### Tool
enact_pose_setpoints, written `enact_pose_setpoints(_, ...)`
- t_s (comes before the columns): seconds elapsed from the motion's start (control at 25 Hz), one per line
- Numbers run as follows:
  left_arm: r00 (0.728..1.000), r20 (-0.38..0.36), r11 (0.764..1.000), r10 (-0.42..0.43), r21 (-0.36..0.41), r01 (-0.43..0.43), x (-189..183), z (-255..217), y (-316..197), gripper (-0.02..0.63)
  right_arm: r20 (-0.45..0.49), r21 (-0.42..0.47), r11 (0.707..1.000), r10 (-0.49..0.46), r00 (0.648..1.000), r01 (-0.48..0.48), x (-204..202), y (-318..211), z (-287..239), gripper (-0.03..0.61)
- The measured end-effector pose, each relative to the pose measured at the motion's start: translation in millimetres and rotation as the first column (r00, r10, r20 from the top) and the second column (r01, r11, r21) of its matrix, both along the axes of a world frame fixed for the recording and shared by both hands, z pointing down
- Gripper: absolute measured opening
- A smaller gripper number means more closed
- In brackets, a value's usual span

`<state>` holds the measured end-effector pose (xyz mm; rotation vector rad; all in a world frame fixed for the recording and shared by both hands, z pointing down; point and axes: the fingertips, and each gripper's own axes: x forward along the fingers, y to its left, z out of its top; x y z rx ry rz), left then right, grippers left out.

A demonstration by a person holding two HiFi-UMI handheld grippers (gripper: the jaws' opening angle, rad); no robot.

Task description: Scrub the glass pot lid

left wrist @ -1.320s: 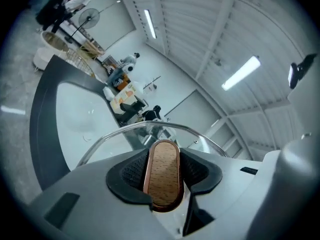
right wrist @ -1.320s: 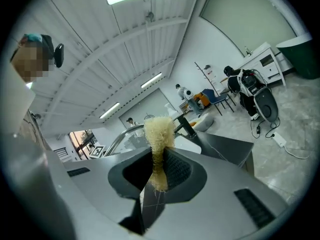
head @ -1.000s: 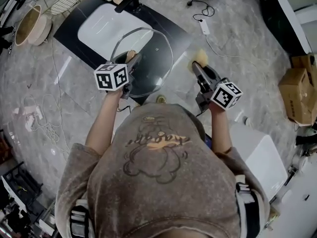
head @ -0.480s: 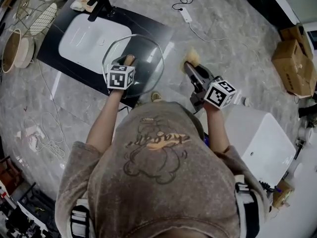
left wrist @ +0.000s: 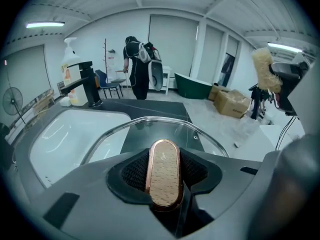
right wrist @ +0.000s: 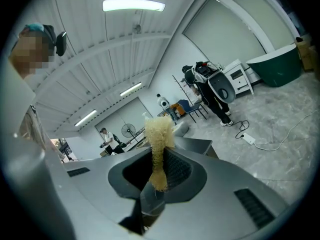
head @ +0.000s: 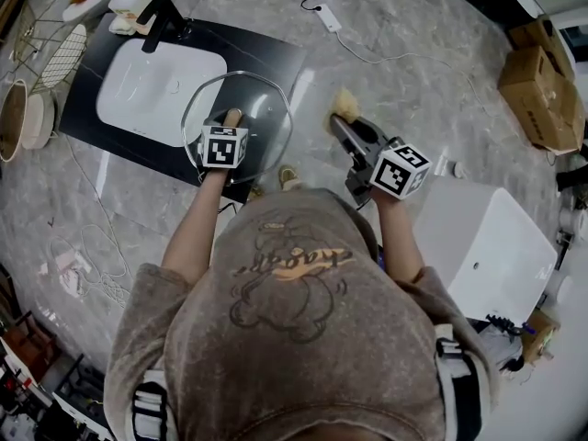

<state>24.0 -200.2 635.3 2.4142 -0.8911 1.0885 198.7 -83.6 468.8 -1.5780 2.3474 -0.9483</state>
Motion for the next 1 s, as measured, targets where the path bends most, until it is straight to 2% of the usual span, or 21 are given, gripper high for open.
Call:
enact_pose_setpoints(0.36, 1.0, -0.018, 1.0, 0.006, -0.007, -0.006, 4, -3, 0, 0.181, -0.008, -0.009, 1.0, -0.019, 1.0, 0.019, -6, -4, 3, 0.049)
enact_pose_setpoints(0.52, 0.996, -0.087, 1.0, -0.003, 0.011, 0.004, -1, -29, -1, 0.196, -0.016, -0.004, 0.998, -0.064, 0.998, 0.063, -16, -14, 1, 0.049)
enact_pose_setpoints(0.64, 0.988, -0.151, 0.998, -0.039, 0.042, 0.045, -12, -60, -9, 0.199, -0.031, -0.001, 0.993, -0.114, 0.993, 0.114, -30, -25, 0, 0.049)
enact_pose_setpoints(0.8, 0.967, -0.236, 0.989, -0.093, 0.092, 0.118, -39, -106, -20, 0.198, -0.067, 0.011, 0.979, -0.204, 0.977, 0.205, -60, -44, -3, 0.049)
enact_pose_setpoints(1.0, 0.934, -0.327, 0.969, -0.142, 0.147, 0.199, -73, -159, -14, 0.198, -0.131, 0.036, 0.947, -0.312, 0.941, 0.319, -99, -59, -12, 0.051)
